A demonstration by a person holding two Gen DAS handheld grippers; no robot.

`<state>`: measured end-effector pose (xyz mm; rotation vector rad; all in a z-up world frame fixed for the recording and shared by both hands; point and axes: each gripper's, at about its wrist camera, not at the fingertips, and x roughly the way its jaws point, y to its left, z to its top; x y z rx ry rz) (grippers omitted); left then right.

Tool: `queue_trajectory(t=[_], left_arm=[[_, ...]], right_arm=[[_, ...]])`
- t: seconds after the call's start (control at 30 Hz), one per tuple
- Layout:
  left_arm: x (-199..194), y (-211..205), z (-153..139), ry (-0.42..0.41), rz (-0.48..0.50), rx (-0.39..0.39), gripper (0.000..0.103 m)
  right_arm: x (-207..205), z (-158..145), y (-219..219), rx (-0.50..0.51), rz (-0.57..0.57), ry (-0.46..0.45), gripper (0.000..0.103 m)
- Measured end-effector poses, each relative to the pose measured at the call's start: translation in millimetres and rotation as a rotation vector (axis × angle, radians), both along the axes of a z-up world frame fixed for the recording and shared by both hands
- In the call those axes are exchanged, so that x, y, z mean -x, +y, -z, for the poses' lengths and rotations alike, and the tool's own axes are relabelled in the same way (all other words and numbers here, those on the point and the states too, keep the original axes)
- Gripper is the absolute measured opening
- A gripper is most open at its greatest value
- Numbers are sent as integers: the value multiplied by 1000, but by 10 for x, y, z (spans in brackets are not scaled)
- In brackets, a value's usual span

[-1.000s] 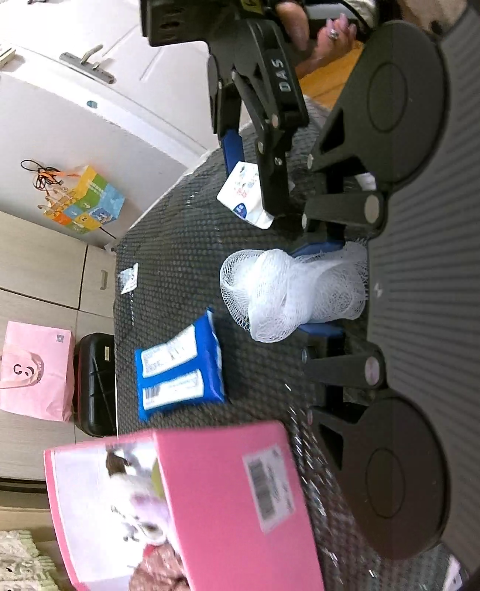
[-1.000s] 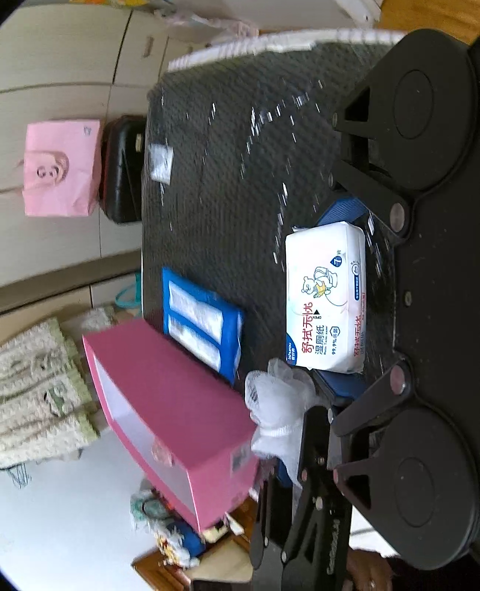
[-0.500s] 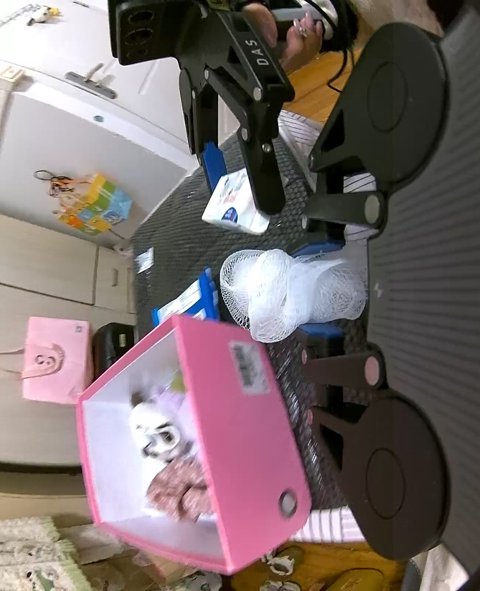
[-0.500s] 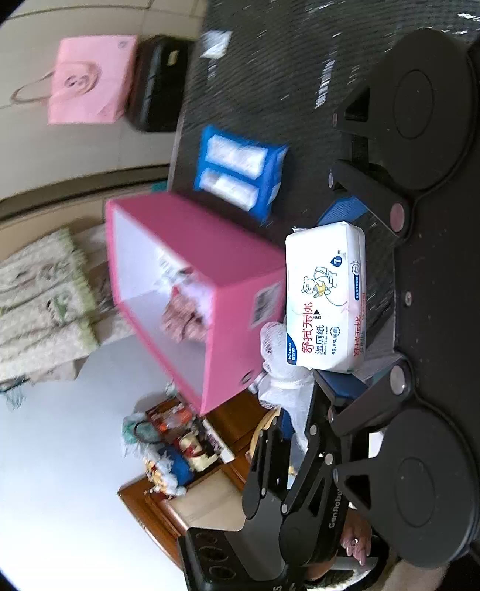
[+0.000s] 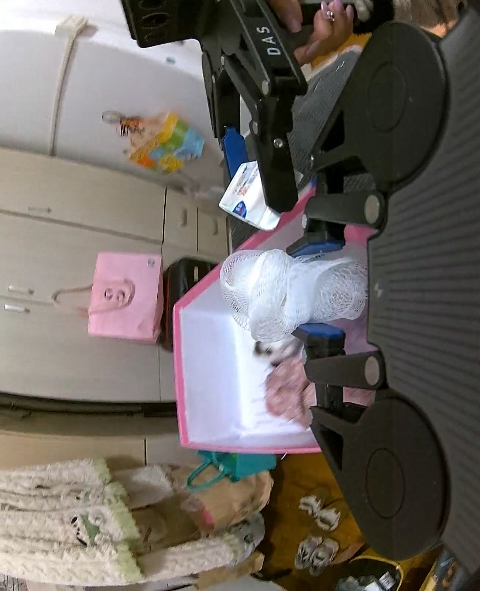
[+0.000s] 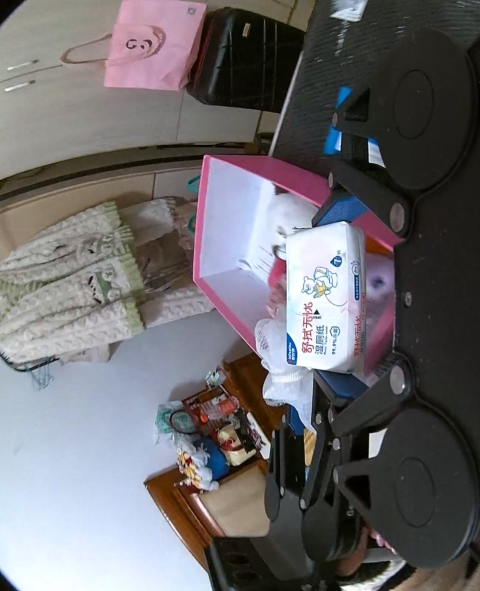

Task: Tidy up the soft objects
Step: 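Lower puff and wipes into the pink box and open both tools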

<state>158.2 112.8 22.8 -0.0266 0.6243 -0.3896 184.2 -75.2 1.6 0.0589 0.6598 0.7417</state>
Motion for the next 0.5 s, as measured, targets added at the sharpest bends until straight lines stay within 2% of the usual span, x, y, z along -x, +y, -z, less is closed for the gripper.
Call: queue_trajectory(t=[0.27, 0.43, 0.5], left_arm=[[-814, 35, 145, 78, -74, -106, 35], [-1048, 42, 241, 103, -97, -182, 37], [-1119, 54, 271, 117, -117, -196, 42]], right_arm=[[-812, 116, 392, 65, -32, 86, 83], [-1201, 237, 528, 84, -36, 137, 84], [-1326, 287, 558, 82, -37, 159, 85]])
